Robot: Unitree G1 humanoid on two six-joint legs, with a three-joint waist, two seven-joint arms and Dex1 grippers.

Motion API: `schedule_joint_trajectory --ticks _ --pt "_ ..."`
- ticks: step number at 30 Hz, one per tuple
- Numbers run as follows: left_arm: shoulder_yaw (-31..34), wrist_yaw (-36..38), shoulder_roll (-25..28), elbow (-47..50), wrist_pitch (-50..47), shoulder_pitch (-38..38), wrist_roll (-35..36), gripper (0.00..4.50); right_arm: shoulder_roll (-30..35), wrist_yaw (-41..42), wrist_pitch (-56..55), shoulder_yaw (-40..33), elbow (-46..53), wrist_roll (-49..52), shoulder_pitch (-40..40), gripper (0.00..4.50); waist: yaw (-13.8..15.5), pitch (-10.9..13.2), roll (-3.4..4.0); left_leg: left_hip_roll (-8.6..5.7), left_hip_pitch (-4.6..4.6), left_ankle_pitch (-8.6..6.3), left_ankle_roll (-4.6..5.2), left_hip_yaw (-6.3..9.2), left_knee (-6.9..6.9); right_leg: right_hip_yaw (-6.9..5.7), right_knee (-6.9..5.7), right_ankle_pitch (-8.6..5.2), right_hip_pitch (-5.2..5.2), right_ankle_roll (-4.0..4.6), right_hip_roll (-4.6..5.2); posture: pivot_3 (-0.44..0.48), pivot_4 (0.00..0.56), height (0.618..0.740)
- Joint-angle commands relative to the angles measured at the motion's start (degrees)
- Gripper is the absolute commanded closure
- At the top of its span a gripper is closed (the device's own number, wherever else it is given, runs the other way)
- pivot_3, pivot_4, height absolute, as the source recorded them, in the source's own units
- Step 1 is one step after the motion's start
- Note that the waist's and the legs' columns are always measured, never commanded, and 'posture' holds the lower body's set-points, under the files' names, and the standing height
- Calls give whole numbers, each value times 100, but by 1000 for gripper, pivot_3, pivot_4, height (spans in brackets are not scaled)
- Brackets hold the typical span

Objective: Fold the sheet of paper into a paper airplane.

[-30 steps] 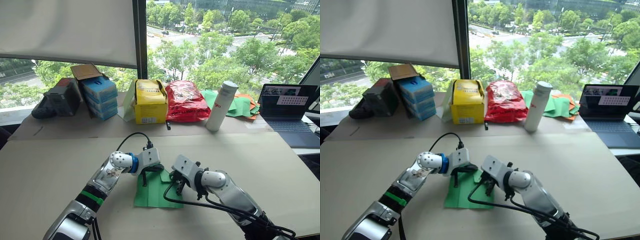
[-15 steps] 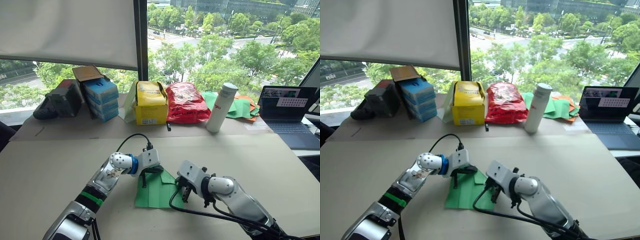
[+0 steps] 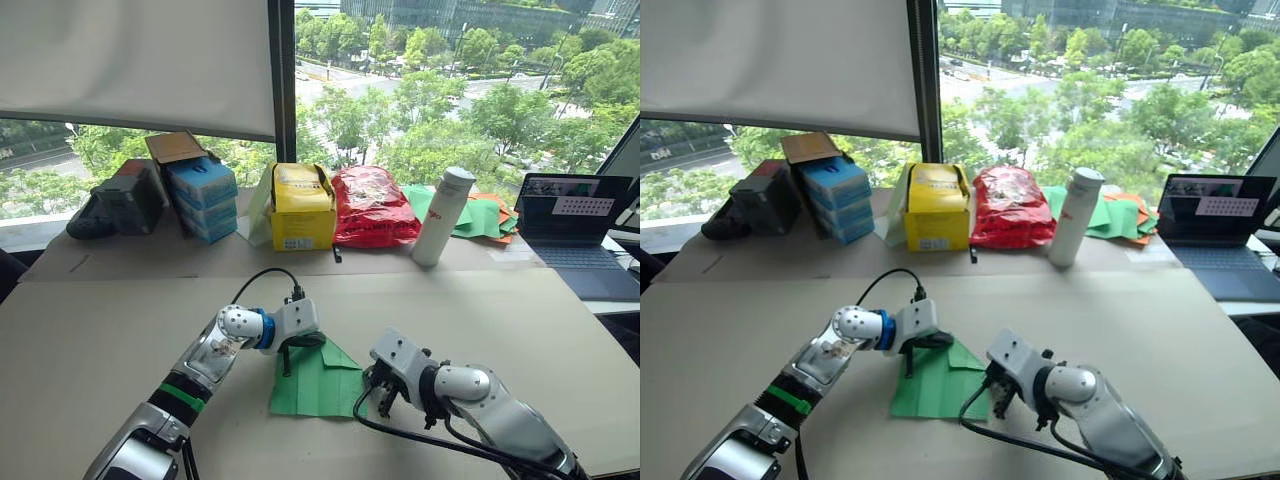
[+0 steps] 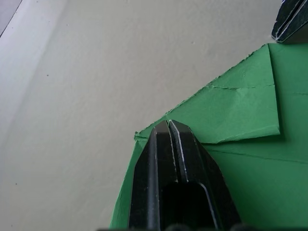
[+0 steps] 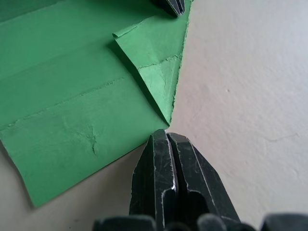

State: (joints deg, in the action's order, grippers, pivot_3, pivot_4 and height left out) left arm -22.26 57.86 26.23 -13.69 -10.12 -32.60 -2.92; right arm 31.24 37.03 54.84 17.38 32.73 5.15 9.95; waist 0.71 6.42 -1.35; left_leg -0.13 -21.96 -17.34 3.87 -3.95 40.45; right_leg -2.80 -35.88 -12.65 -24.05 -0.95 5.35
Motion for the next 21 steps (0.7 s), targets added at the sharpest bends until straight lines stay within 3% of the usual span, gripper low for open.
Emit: schedule_joint_trajectory --ticks 1,9,21 --pt "-127 40 44 -185 -59 66 -182 4500 -173 194 -428 -688 68 536 220 4476 0 3 5 0 -4 0 0 -1 0 0 0 1 -4 -1 0 0 150 740" --pt "167 -81 51 12 -239 -7 6 4500 -311 297 -970 -616 -331 754 744 4476 -5 8 10 0 -7 0 1 0 0 -2 -1 1 -7 -1 -3 0 150 740" --pt "2255 -572 387 1975 -2428 921 1802 4500 -877 24 -1941 325 -1635 180 1025 4476 -77 55 32 -1 -30 12 -20 -1 0 0 0 1 -29 -2 -5 0 150 740"
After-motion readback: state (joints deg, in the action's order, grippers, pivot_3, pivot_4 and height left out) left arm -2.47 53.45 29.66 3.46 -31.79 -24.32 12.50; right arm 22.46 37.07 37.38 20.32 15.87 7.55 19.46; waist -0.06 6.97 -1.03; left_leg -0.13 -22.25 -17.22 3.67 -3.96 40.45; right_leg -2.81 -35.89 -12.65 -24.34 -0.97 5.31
